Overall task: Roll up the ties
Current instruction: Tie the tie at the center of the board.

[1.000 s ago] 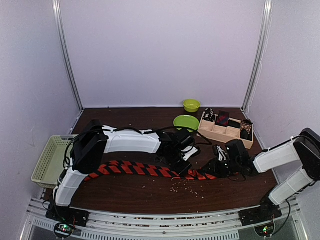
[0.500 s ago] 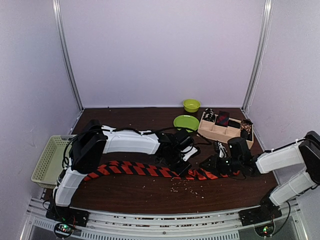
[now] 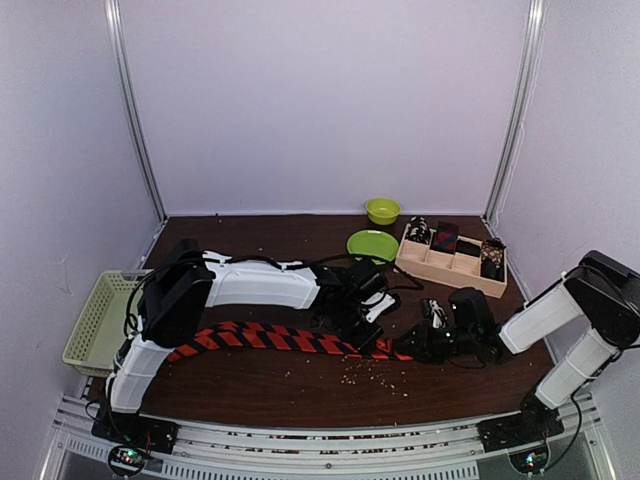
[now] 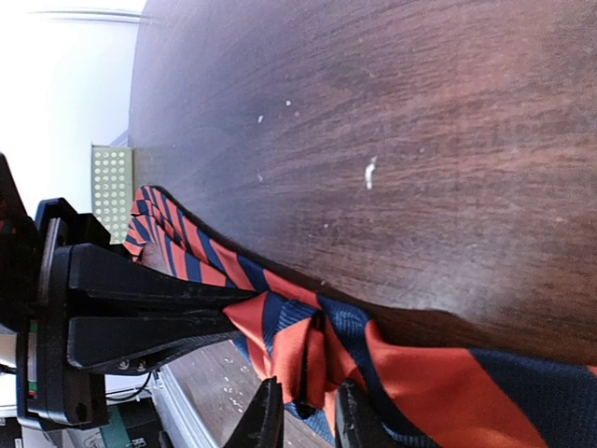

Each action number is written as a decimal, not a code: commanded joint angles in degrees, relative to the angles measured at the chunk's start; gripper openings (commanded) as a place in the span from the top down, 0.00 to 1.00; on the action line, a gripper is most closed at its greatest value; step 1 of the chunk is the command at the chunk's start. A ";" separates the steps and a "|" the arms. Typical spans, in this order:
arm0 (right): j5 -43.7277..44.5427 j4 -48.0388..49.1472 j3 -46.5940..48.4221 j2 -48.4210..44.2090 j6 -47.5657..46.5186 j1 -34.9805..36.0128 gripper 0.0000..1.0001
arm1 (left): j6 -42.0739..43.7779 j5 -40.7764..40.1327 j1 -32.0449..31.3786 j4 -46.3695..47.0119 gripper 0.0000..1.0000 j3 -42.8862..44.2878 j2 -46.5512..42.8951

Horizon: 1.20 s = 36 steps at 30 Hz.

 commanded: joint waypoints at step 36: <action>3.76 1.50 -0.37 -0.87 -0.22 0.58 1.00 | 1.19 -1.36 -0.37 3.52 0.57 -5.53 -4.78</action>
